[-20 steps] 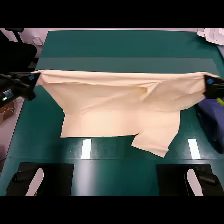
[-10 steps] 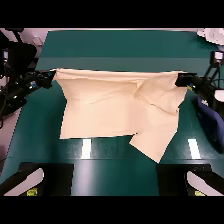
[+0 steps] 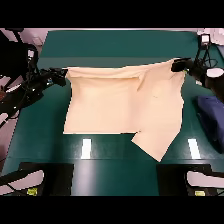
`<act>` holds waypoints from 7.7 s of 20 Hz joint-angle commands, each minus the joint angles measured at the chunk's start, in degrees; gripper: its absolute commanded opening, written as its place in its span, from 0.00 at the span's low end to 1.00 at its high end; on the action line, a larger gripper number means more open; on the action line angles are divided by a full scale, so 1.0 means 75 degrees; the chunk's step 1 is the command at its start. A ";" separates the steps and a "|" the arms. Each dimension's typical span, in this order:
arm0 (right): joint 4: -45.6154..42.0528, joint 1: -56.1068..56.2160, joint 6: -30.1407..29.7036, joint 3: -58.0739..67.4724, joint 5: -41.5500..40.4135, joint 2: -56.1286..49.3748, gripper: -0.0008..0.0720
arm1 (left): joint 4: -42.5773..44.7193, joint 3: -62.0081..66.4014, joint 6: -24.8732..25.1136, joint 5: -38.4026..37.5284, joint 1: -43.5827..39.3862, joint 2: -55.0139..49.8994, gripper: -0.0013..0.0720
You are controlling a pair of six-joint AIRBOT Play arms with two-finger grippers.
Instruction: Fold the shirts.
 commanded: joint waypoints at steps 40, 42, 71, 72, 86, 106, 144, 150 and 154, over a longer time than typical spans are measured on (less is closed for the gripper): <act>-0.1198 -0.2232 0.2072 0.0673 0.5106 -0.1207 0.04 | 0.4762 -0.0082 -0.5257 0.0251 -0.0172 -0.0216 0.05; -0.1195 -0.2232 0.2002 0.0399 0.4806 -0.1221 0.04 | 0.4756 -0.0085 -0.4928 0.0251 -0.0172 -0.0236 0.05; -0.1180 -0.2218 0.2031 -0.0353 0.4867 -0.1250 0.66 | 0.5316 -0.0082 -0.5400 -0.0554 -0.0172 -0.0863 0.60; -0.1180 -0.2221 0.2084 -0.0350 0.4916 -0.1250 0.66 | 0.5324 -0.0073 -0.5514 -0.0551 -0.0172 -0.0848 0.60; -0.1757 -0.3561 0.3561 -0.0358 0.6953 0.1652 0.74 | 0.7493 0.0393 -0.8262 -0.5182 0.1886 0.1198 0.24; -0.2390 -0.4345 0.5563 -0.4809 0.7842 0.4619 0.74 | 0.8848 -0.1480 -1.0724 -0.5316 0.1874 0.1186 0.99; -0.3931 -0.4179 0.6557 -0.5648 0.8411 0.3748 0.74 | 0.7370 -0.1236 -0.9279 -0.5386 0.0994 -0.0128 0.05; -0.3652 -0.3570 0.6327 -0.5645 0.7461 0.2981 0.74 | 0.7300 -0.1233 -0.9279 -0.5386 0.0994 -0.0128 0.05; -0.3054 -0.3246 0.6260 -0.5645 0.6968 0.2442 0.74 | 0.7297 -0.1236 -0.9279 -0.5388 0.0994 -0.0128 0.05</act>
